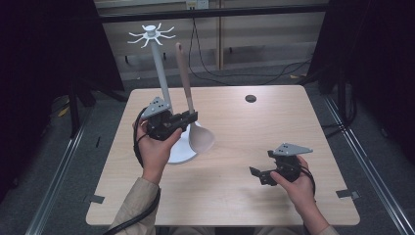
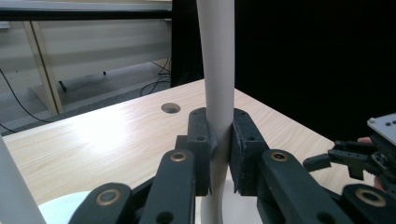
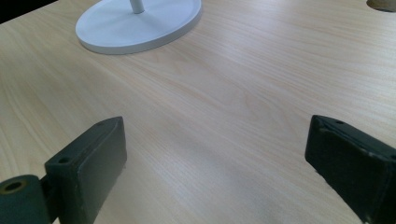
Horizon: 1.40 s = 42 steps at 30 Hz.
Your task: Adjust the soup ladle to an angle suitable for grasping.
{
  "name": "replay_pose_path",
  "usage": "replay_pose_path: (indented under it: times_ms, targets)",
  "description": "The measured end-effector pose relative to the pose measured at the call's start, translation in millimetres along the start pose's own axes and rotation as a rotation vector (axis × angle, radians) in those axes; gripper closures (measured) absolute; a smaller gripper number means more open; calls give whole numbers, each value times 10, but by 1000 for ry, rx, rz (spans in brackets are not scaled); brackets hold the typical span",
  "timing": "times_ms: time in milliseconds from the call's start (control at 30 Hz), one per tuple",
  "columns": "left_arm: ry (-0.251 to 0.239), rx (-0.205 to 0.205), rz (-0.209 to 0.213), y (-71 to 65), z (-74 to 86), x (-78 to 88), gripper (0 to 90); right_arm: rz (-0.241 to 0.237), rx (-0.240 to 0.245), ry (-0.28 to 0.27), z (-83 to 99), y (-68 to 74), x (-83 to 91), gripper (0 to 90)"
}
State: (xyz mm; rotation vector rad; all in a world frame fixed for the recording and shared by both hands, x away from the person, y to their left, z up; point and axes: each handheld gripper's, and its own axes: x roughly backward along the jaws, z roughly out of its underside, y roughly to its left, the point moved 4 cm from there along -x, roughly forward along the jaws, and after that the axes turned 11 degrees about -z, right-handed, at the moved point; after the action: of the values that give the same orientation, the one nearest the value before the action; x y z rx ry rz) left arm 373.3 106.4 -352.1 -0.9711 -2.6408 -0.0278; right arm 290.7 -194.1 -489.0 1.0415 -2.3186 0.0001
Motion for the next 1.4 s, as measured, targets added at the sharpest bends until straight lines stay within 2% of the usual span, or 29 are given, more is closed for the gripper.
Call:
replay_pose_path:
  times_ms: [233,267,333,467,633,967,1000,1033,1100,1300,1400]
  targets:
    - [-4,6,-17,25,-55,-72,804,-2,-2,-5,-7,-4,7,53]
    - [-7,21,-10,41,-63,-94,804,-5,3,-4,-5,-8,11,53]
    - [-3,23,-29,61,-76,-106,804,-4,0,-6,-4,-11,16,54]
    - [-3,23,-31,84,-102,-140,804,-5,0,-10,-10,-16,22,53]
    - [-18,35,-42,118,-139,-169,804,-8,0,-12,-17,-9,25,54]
    - [-19,48,-54,162,-132,-200,804,-8,-7,-10,-12,-13,24,53]
    - [-20,59,-54,163,-126,-206,804,-9,-7,-10,-11,-13,25,53]
    - [-18,49,-59,179,-121,-205,804,-10,-4,-11,-13,-14,23,53]
    - [-22,59,-67,190,-112,-210,803,-10,-4,-11,-13,-13,23,53]
    - [-22,43,-75,226,-106,-211,803,-9,-4,-8,-9,-18,27,53]
    - [-19,32,-95,256,-97,-212,801,-9,-4,-10,-10,-19,32,54]
